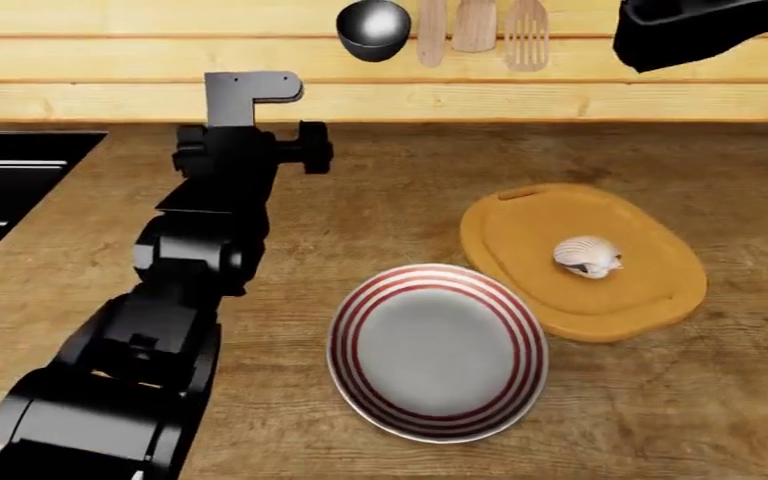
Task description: Pick the scallop from the plate and place it on the cutting board. Then pick the condiment bottle from the cabinet and place it next to the cutting board.
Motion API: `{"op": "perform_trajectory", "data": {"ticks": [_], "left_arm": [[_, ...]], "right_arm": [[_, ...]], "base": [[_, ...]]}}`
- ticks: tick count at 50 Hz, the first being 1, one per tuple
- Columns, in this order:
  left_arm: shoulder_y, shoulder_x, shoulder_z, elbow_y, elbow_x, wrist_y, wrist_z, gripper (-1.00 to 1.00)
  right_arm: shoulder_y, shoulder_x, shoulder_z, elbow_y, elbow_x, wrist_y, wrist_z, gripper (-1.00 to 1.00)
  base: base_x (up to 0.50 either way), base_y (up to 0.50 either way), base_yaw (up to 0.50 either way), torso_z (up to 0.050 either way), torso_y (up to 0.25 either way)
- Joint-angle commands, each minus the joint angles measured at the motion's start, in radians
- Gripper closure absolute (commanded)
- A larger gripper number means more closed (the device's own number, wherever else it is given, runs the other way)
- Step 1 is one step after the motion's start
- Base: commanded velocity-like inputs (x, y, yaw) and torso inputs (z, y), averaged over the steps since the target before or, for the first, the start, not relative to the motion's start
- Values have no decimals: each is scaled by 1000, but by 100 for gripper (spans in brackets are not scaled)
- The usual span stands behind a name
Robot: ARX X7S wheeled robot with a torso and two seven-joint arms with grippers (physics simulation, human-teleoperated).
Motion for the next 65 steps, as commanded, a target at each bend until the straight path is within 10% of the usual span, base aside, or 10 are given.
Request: {"op": "perform_trajectory", "data": {"ticks": [1, 25, 43, 53, 65], "left_arm": [[-21, 14, -72, -117, 55, 64, 69, -100], [-22, 14, -82, -117, 53, 57, 89, -100], [-22, 14, -121, -117, 58, 49, 109, -100], [-21, 14, -126, -117, 59, 48, 113, -100], [-22, 14, -124, -117, 59, 46, 112, -100]], "right_arm": [[122, 20, -69, 1, 23, -29, 14, -100], [-13, -135, 71, 202, -421, -127, -502, -100], [-76, -124, 85, 174, -438, -164, -528, -100], [-84, -110, 85, 148, -417, -162, -497, -100], [51, -48, -43, 5, 25, -208, 18, -100]], "base": [[246, -500, 0, 0, 0], [249, -158, 0, 0, 0], [500, 0, 0, 0, 0], [500, 0, 0, 0, 0], [0, 0, 0, 0, 0]]}}
